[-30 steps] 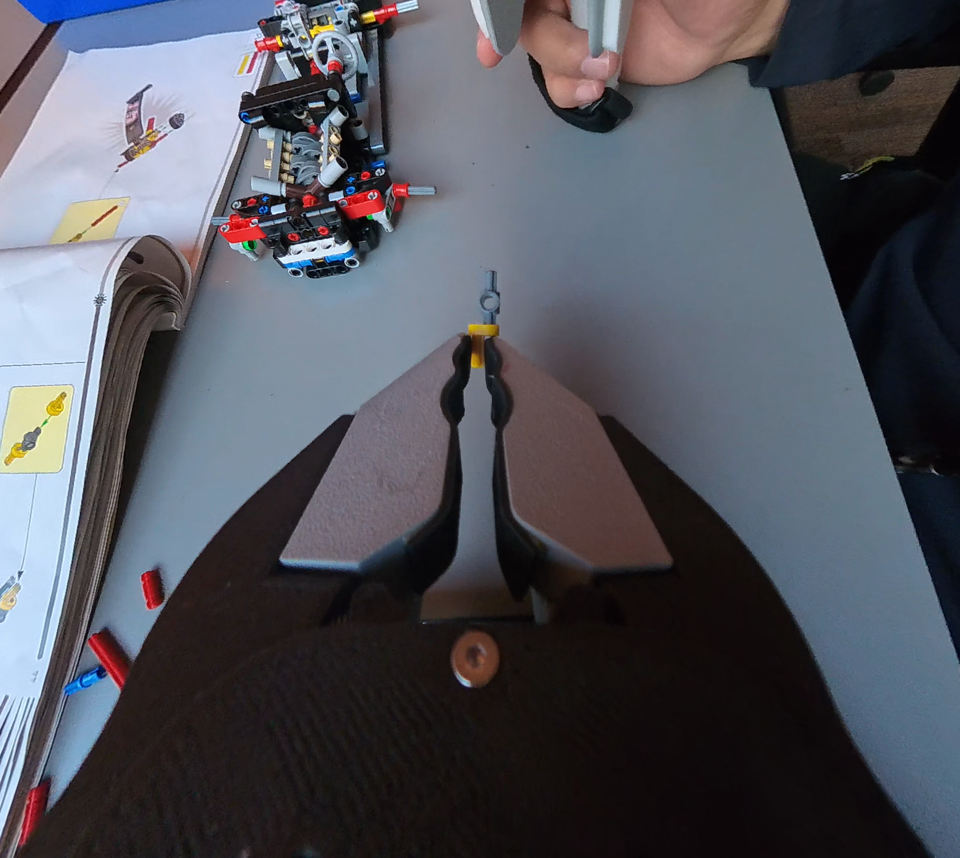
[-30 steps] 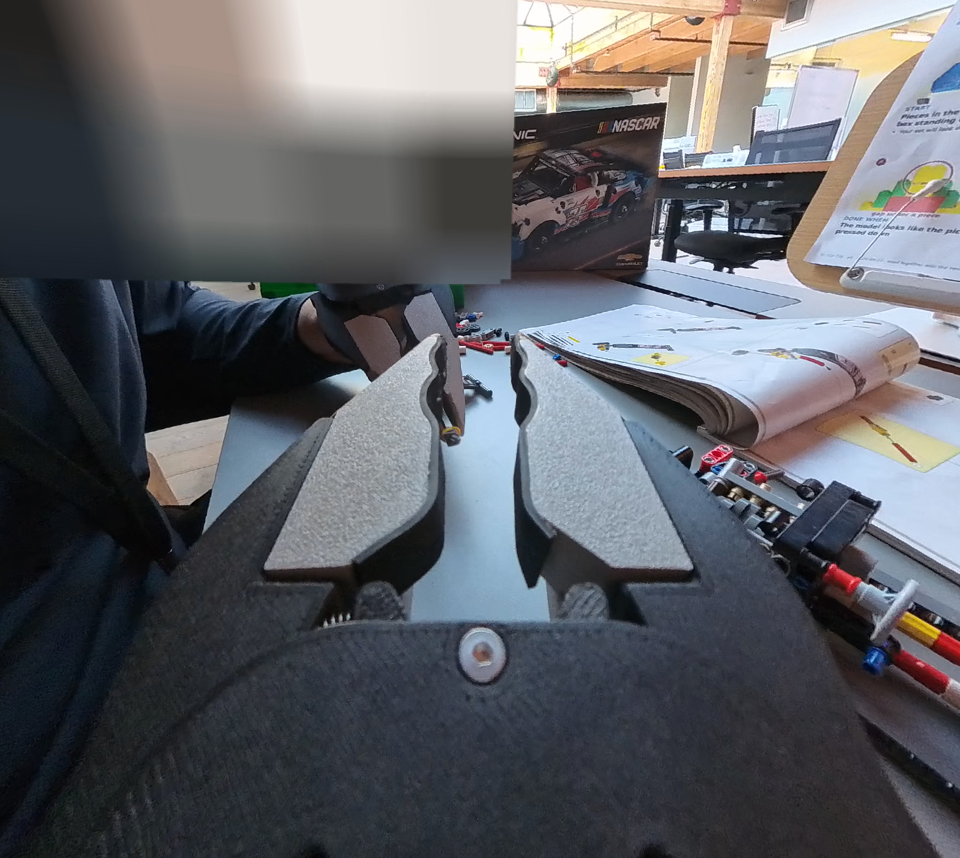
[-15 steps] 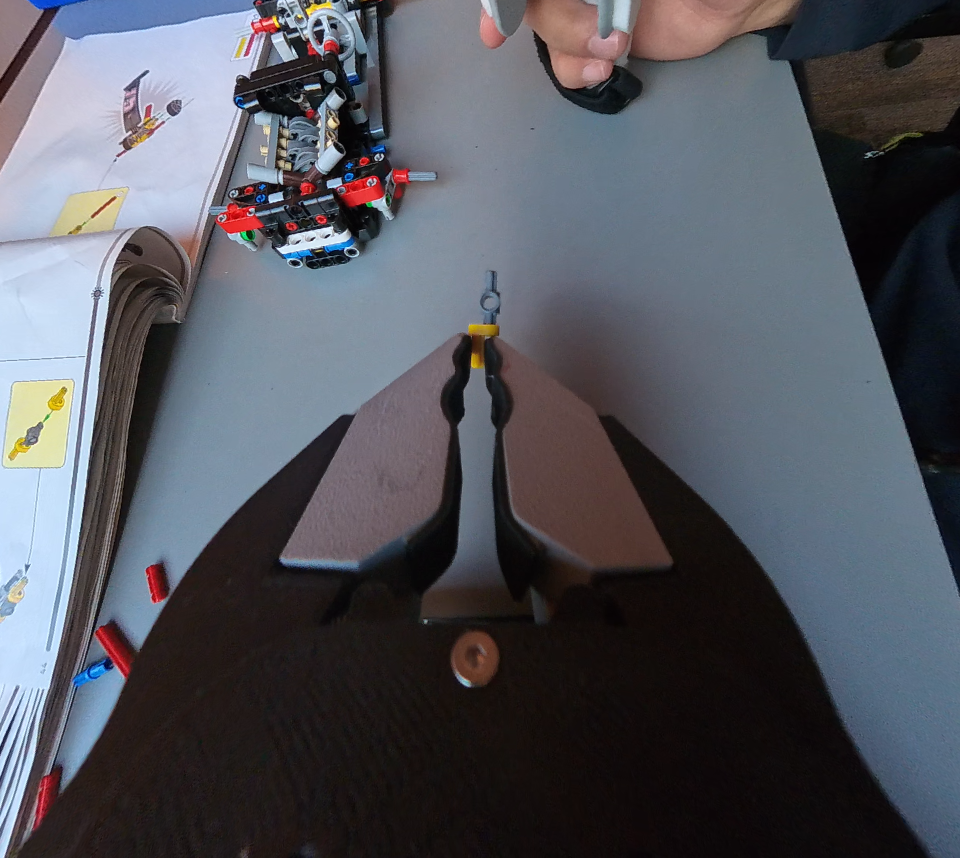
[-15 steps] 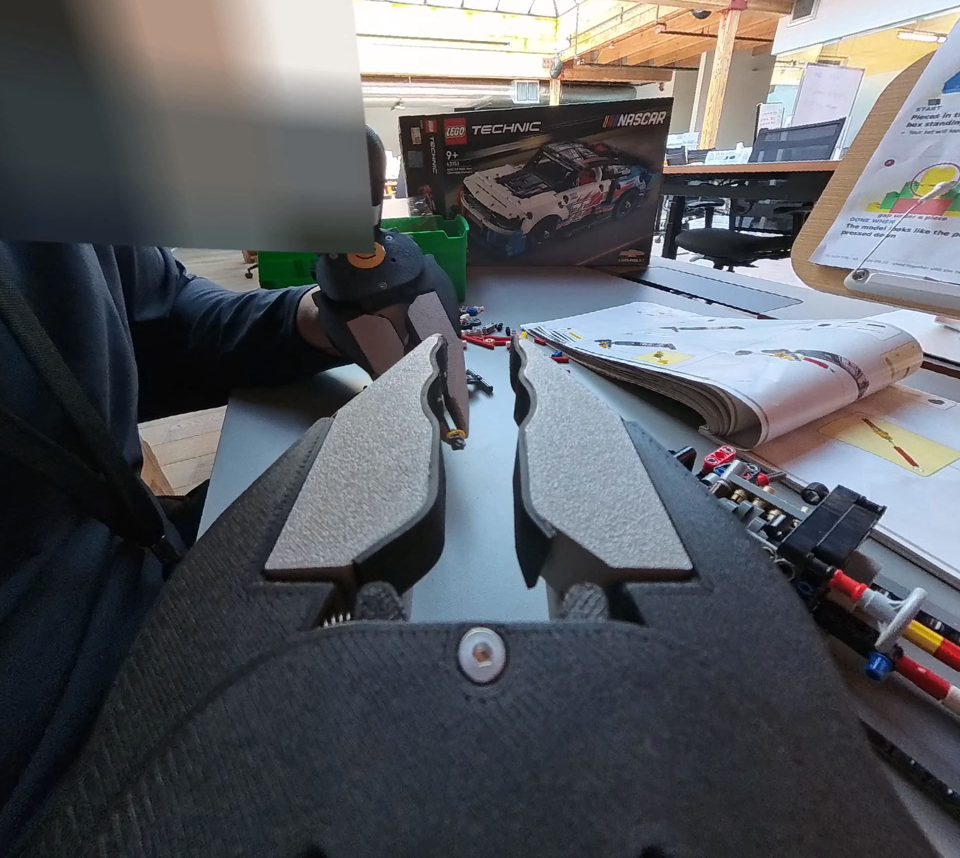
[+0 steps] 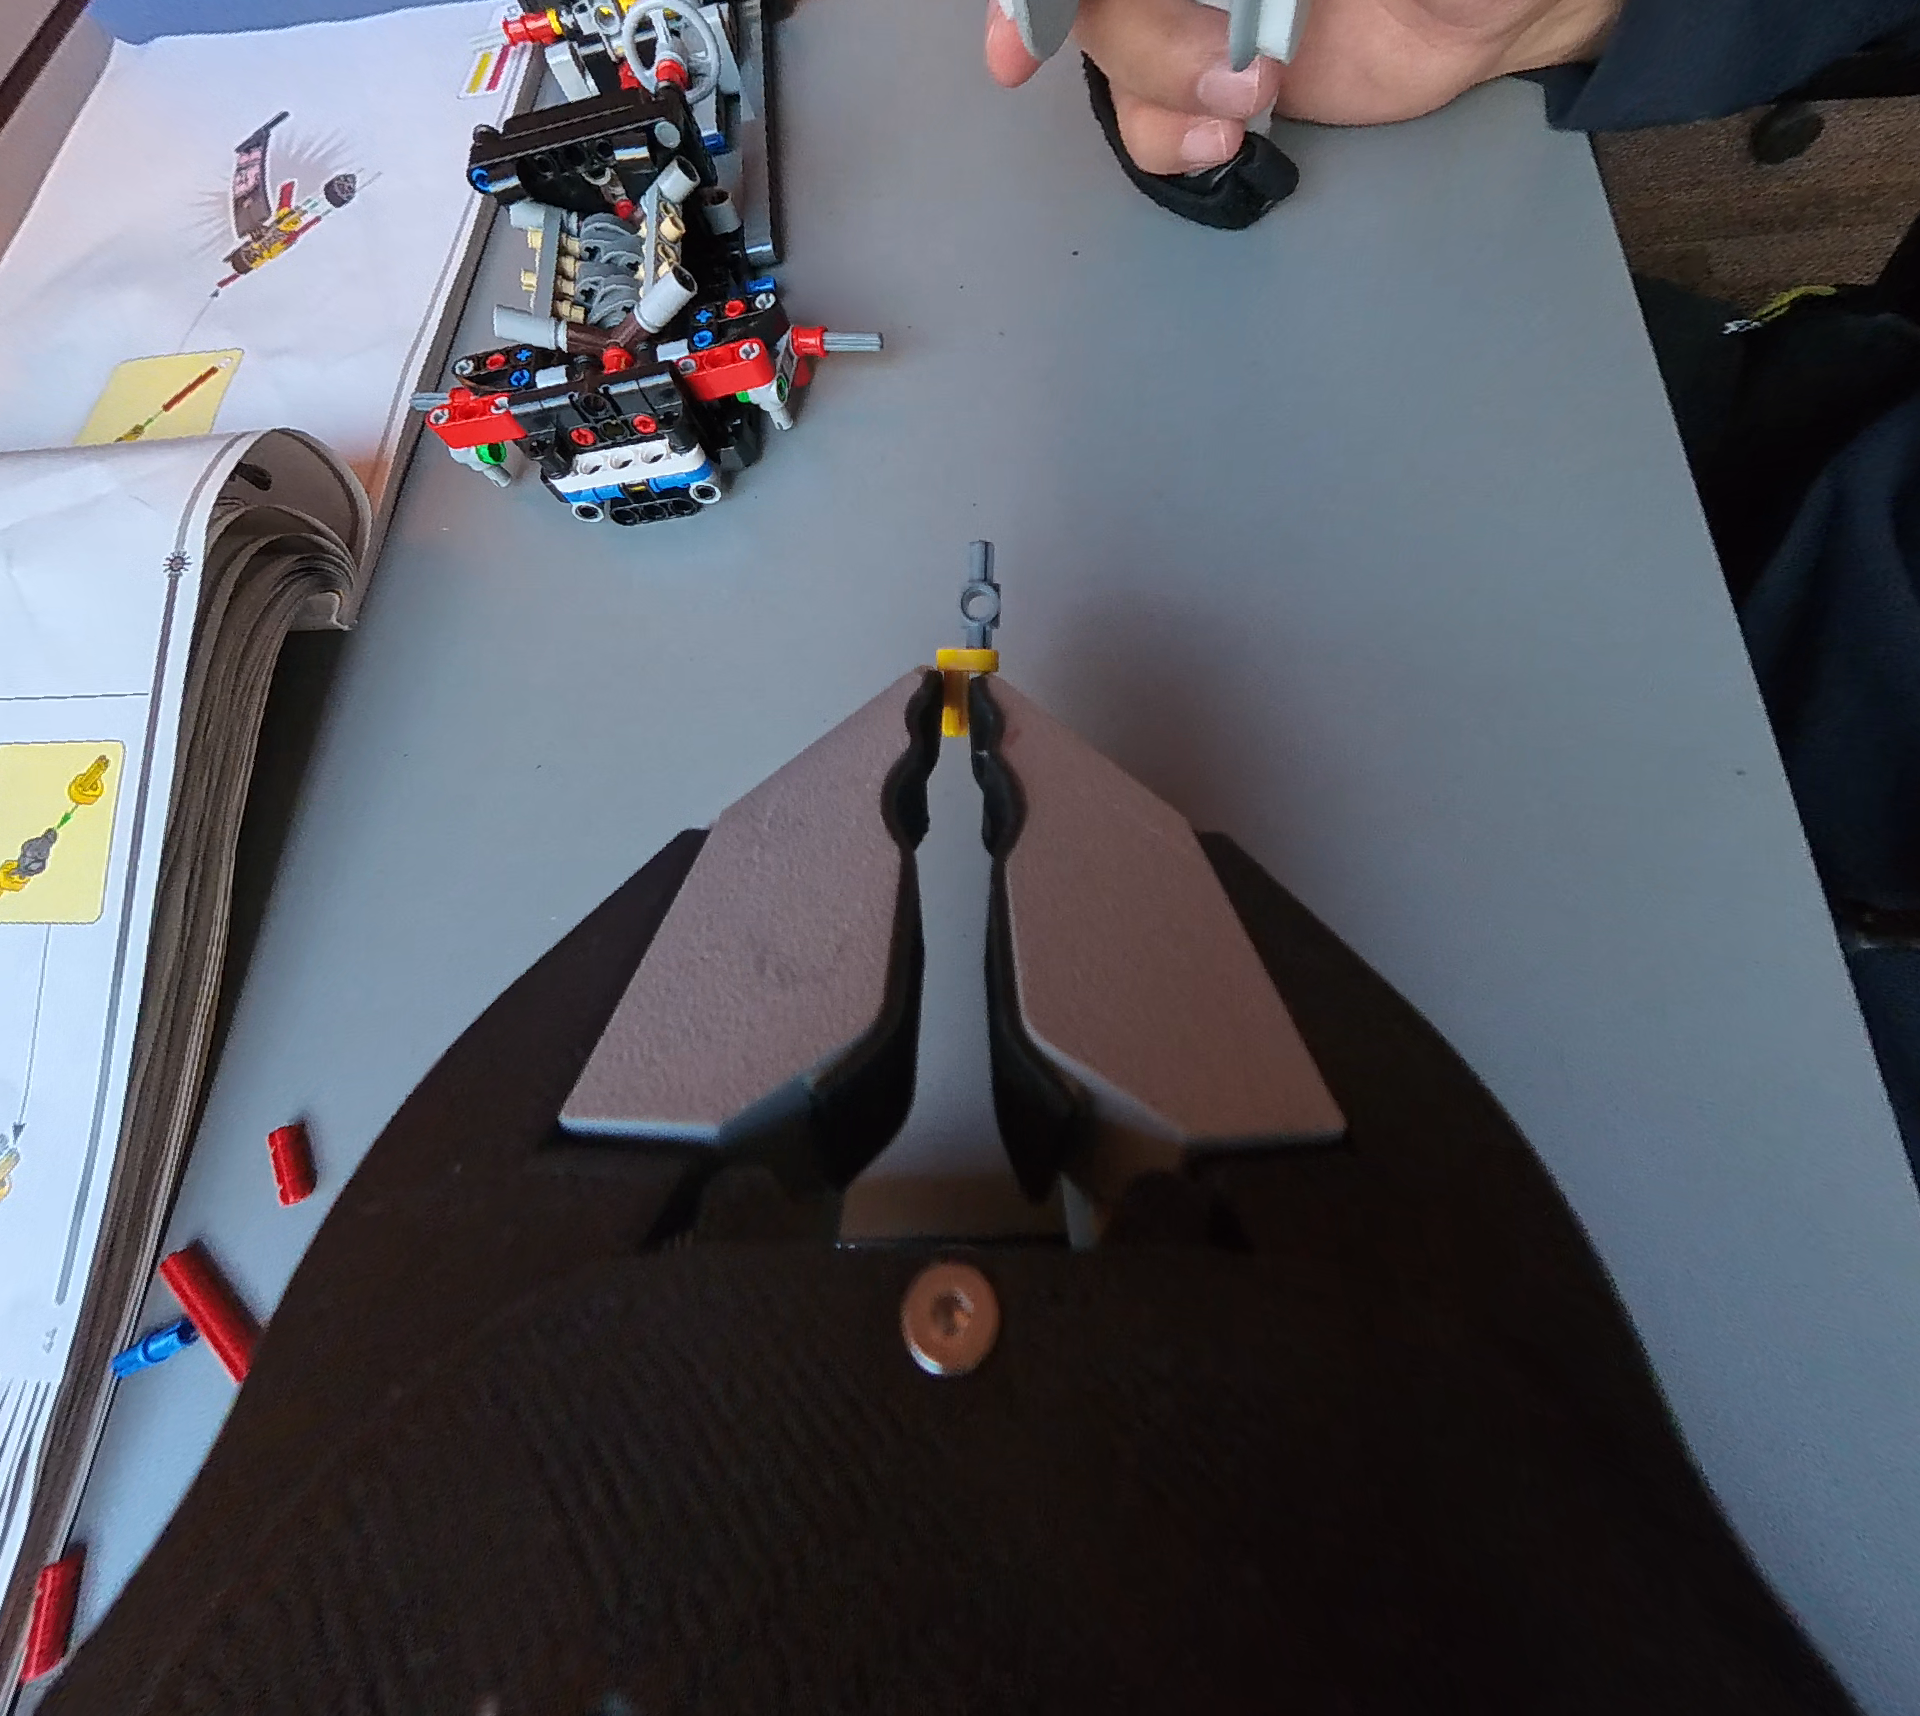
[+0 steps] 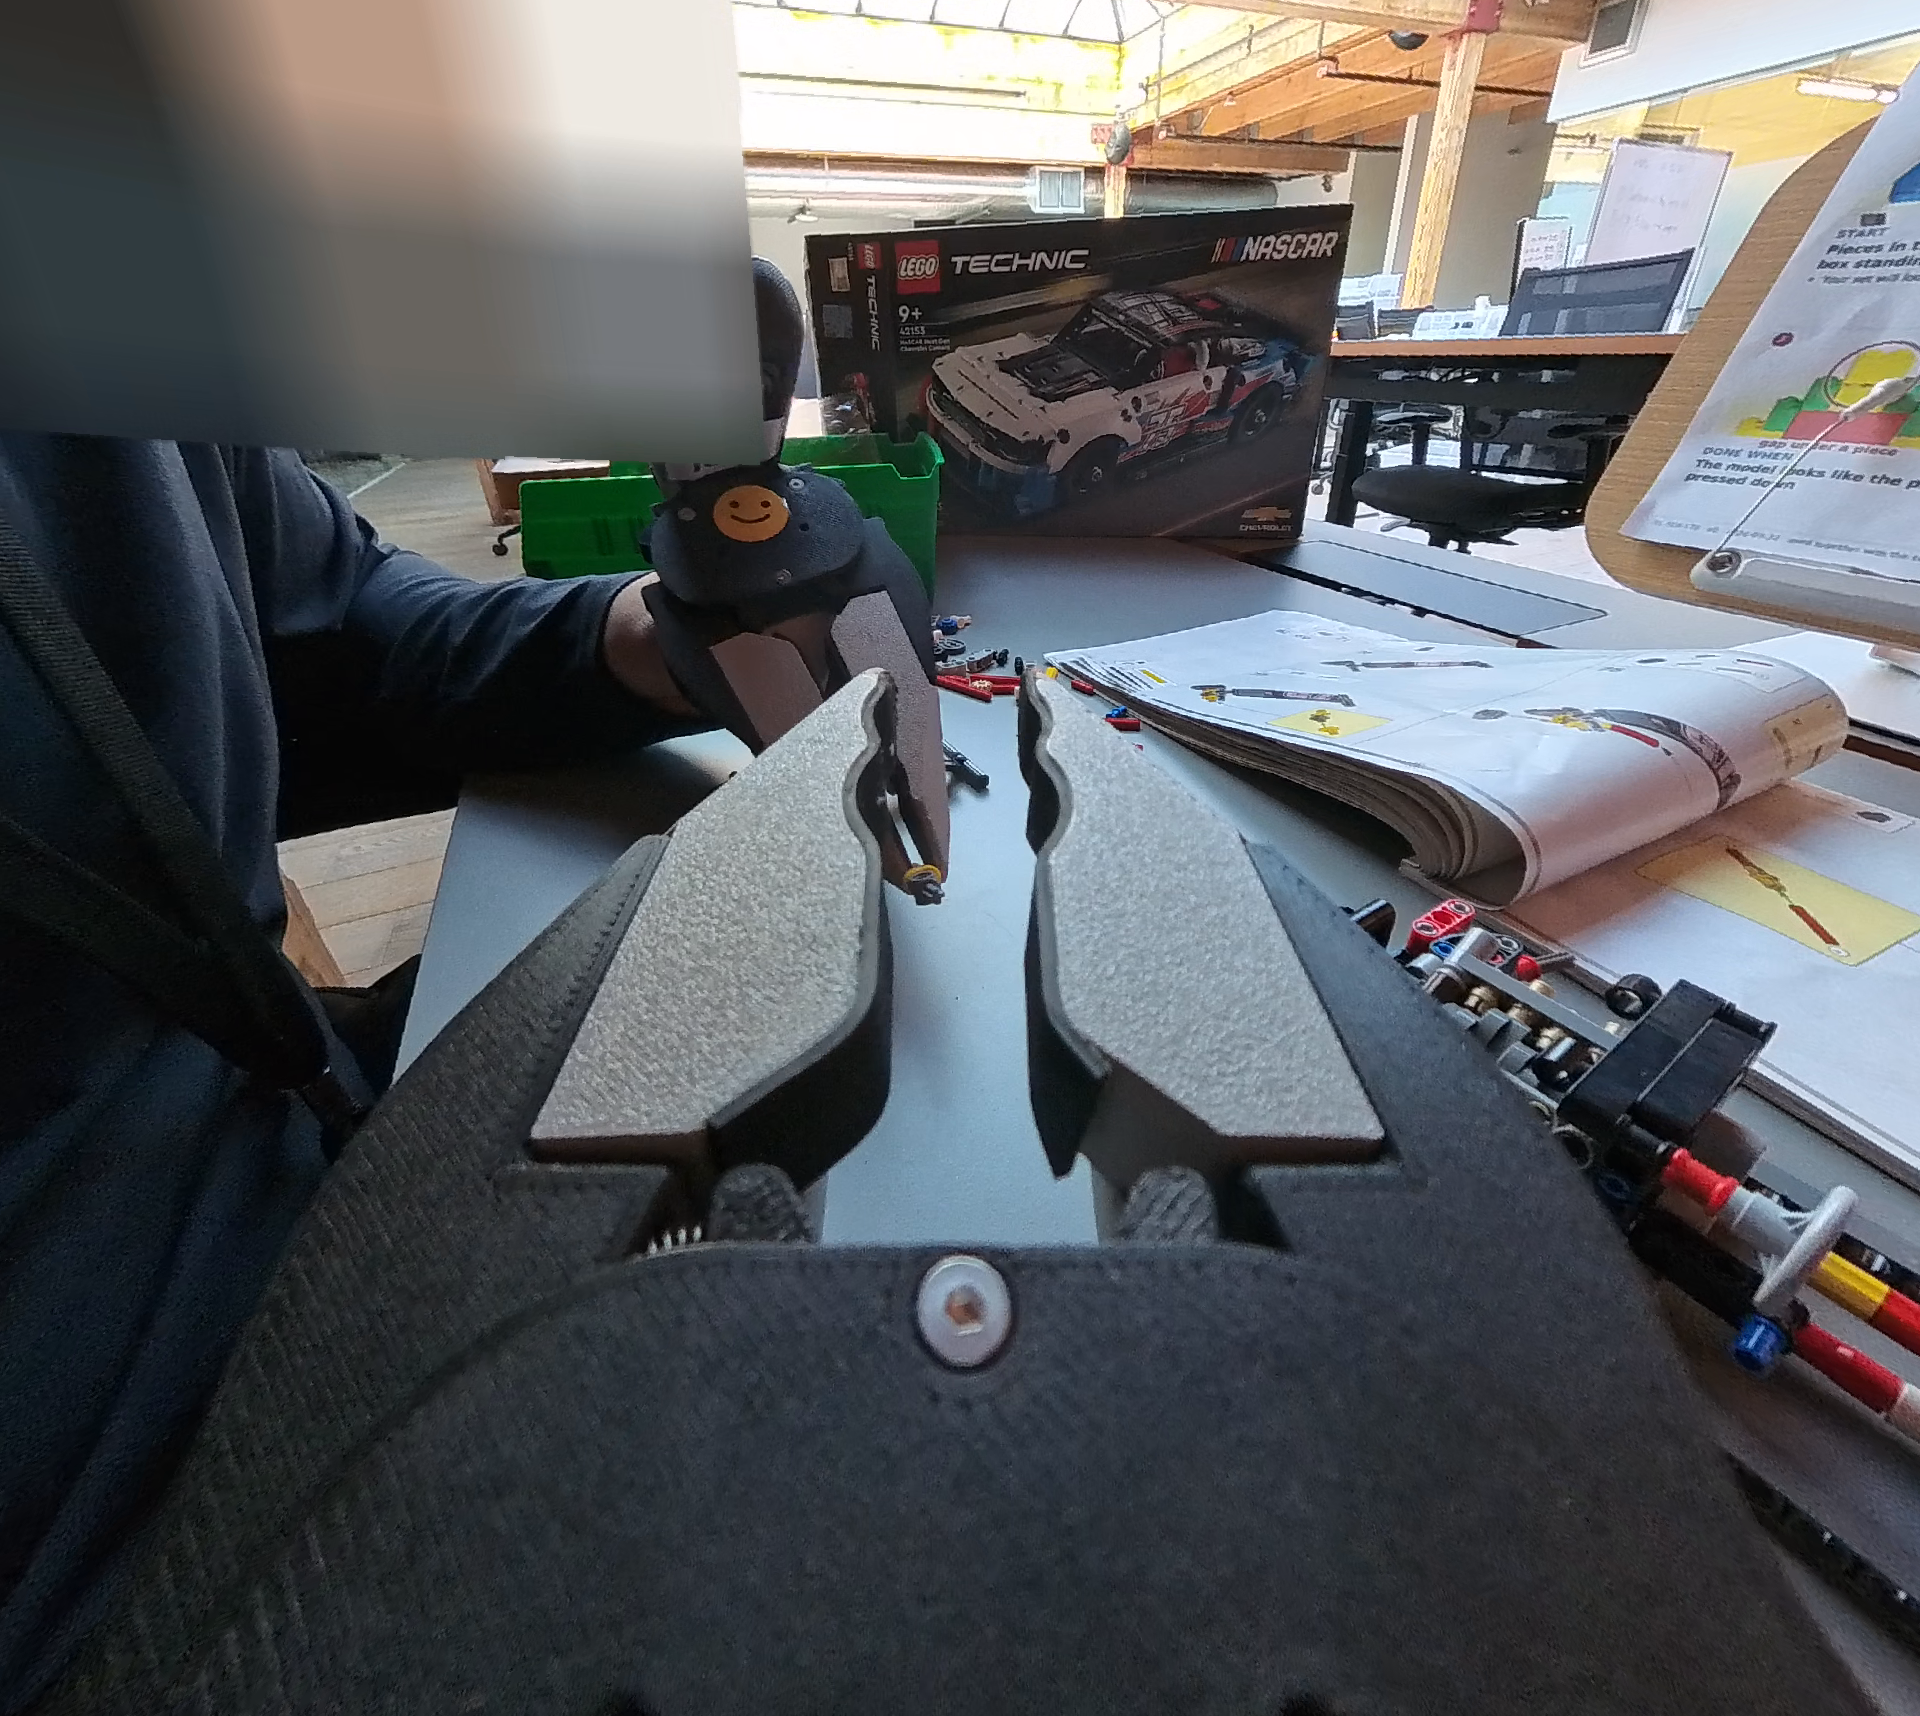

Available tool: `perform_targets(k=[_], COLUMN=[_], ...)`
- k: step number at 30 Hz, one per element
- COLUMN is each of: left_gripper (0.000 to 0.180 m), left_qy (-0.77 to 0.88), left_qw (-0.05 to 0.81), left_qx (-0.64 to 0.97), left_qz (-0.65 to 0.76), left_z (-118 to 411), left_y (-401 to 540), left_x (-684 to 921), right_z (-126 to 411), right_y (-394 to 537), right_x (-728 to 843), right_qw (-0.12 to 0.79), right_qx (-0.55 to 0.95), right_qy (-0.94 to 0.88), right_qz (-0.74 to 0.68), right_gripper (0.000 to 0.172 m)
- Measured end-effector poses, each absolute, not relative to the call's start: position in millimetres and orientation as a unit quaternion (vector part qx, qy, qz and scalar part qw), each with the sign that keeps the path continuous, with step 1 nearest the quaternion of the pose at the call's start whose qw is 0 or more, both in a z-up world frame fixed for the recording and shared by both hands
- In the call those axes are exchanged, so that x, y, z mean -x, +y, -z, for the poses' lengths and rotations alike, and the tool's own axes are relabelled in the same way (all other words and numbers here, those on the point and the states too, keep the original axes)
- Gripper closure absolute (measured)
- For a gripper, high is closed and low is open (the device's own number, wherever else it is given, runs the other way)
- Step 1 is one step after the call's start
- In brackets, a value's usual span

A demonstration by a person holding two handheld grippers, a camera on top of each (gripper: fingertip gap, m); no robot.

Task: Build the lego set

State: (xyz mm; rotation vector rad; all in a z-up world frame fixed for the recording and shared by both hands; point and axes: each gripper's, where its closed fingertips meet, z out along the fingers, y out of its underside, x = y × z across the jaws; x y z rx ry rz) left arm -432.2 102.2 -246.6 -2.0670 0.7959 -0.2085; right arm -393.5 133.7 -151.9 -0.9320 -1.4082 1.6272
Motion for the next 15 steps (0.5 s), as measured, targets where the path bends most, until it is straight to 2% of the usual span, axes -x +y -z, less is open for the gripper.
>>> perform_targets(k=[6,12,15], left_gripper=[0.179,0.179,0.179], left_qy=[0.314,0.207,0.197], left_qw=[0.442,0.466,0.415], left_qx=[0.835,0.833,0.858], left_qz=[0.091,0.215,0.228], left_z=[247.3,227.3,243.0], left_y=[102.5,105.2,99.6], left_x=[433.2,446.5,452.3], right_z=[152.1,158.9,168.4], right_y=[133.4,126.5,120.2], right_x=[393.7,395.2,396.7], right_qw=[0.385,0.377,0.369], right_qx=[0.366,0.368,0.375], right_qy=[-0.554,-0.579,-0.607], right_qz=[-0.641,-0.623,-0.596], right_gripper=[0.151,0.154,0.156])
